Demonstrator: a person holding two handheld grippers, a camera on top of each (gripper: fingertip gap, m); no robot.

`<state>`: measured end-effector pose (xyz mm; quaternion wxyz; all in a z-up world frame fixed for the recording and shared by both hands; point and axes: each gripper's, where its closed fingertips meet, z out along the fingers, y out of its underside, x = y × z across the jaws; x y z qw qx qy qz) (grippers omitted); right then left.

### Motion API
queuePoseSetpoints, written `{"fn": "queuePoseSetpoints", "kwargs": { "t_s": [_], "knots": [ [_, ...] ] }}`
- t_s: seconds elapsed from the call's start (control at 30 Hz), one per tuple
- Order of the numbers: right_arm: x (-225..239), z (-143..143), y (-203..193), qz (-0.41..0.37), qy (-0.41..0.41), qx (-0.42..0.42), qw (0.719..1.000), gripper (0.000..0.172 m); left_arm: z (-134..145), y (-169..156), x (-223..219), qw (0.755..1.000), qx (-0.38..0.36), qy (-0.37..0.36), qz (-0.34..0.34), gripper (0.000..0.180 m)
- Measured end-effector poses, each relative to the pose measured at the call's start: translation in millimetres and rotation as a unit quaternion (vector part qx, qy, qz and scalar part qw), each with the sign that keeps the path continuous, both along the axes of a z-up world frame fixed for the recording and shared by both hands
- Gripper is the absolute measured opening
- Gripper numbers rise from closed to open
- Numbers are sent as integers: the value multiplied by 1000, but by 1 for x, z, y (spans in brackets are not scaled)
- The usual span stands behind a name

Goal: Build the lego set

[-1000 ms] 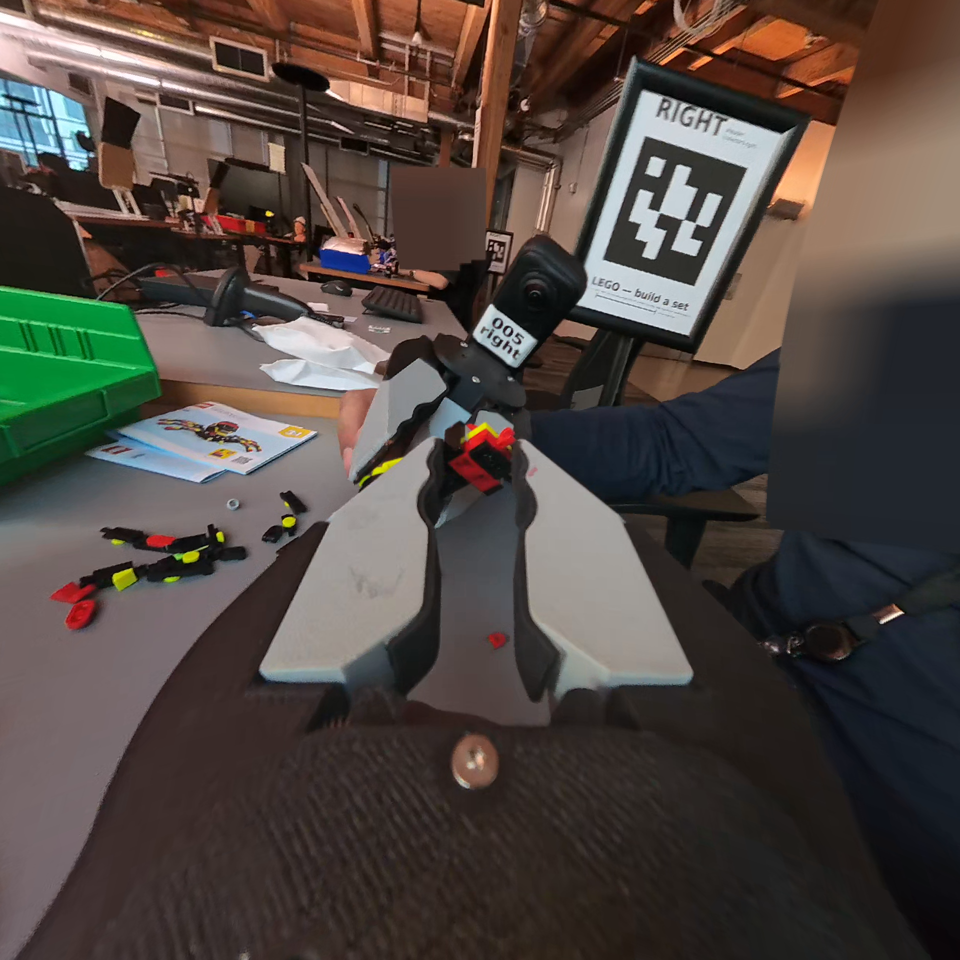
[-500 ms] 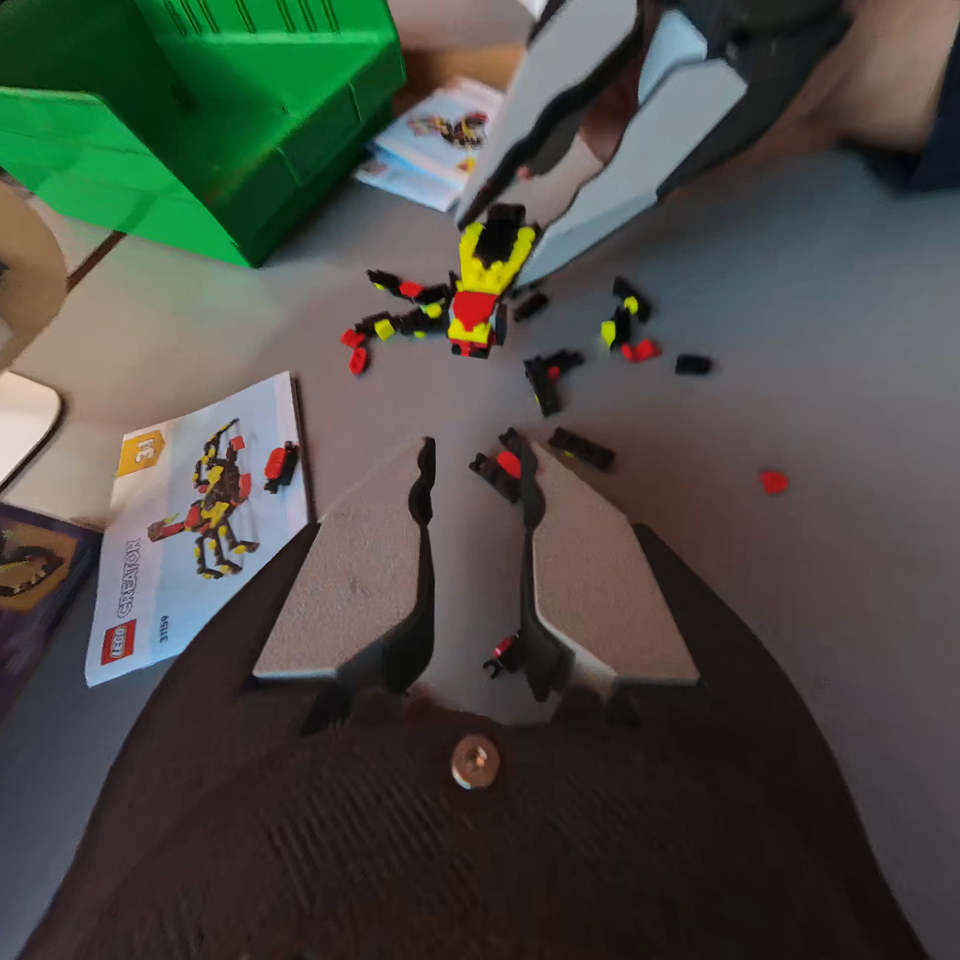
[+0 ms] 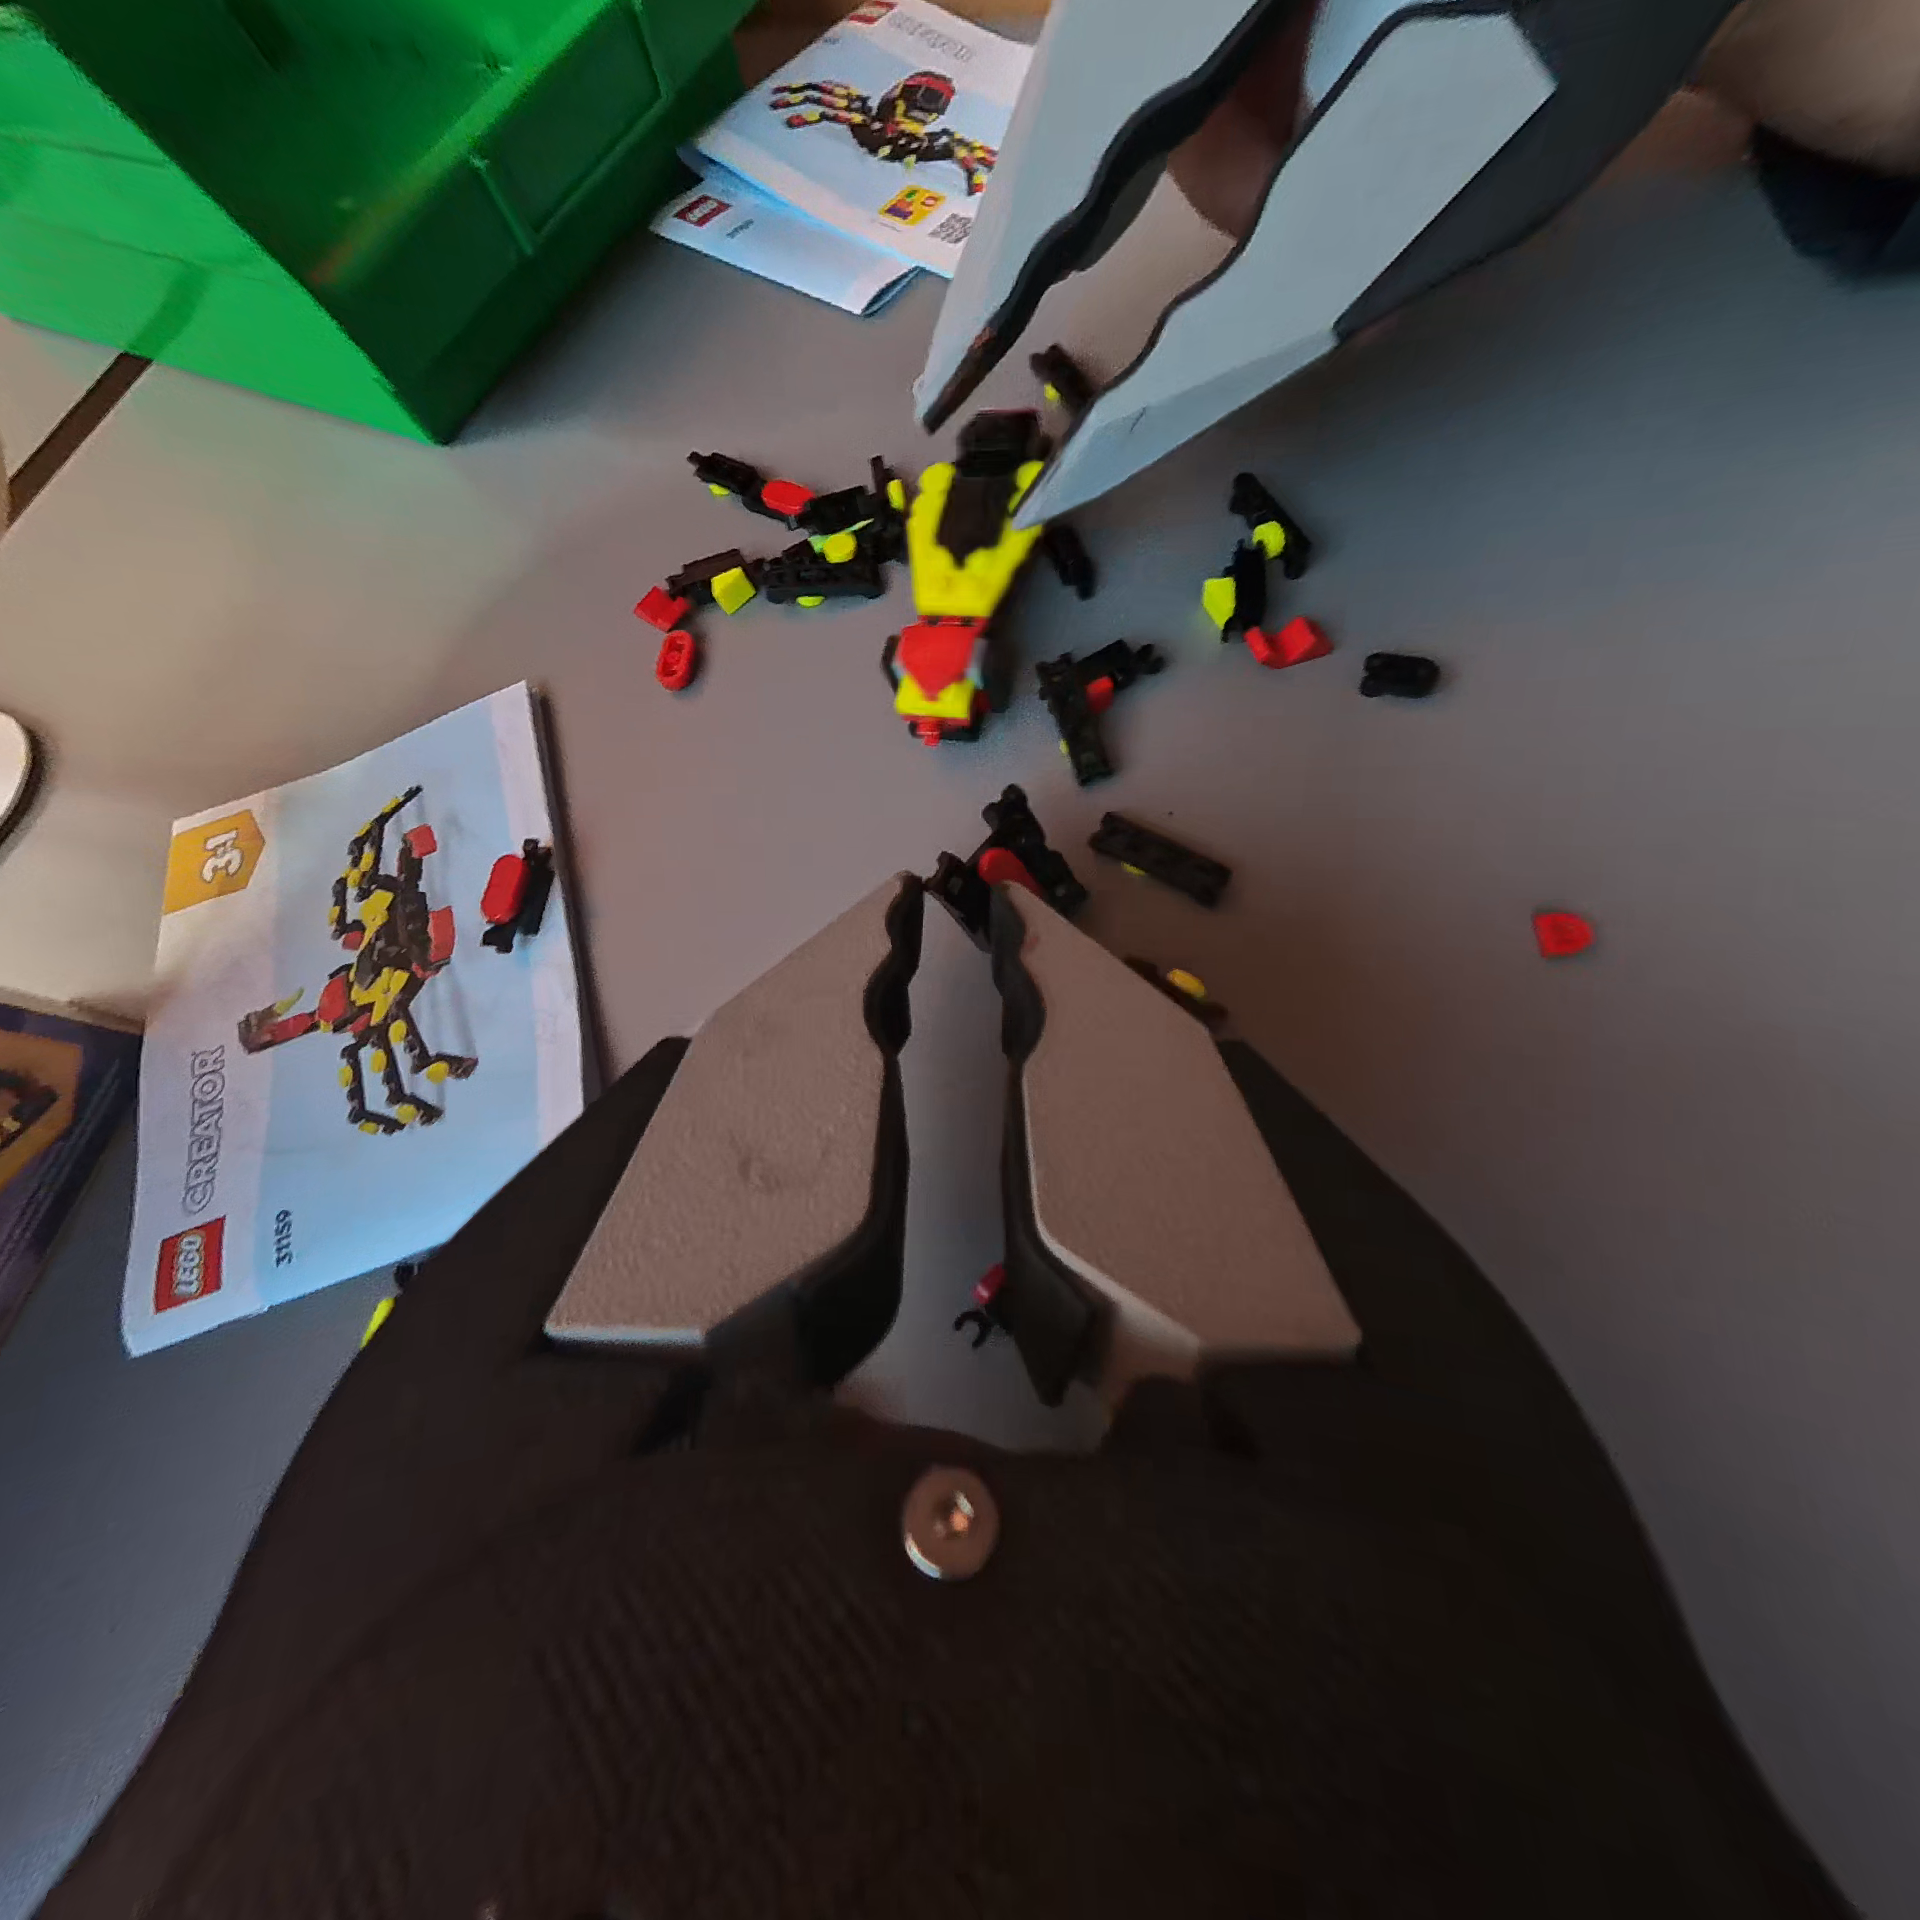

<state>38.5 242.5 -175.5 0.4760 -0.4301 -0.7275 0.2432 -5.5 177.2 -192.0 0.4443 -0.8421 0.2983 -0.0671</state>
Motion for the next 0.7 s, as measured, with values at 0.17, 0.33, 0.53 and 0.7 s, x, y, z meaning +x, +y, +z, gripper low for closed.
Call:
{"fn": "queuePoseSetpoints", "kwargs": {
  "t_s": [0.17,0.33,0.53,0.7],
  "knots": [
    [1,14,-10,19,42,-19,999,19,1,-1,-3,1000,12,13,6,10],
    [-8,25,-41,48,67,-54,995,22,21,5,2,997,73,-11,9,10],
    [-14,24,-54,50,66,-51,995,24,47,5,16,989,146,-37,6,10],
    [-14,35,-58,58,87,-107,989,24,62,1,26,981,188,-49,-17,9]
  ]
}}
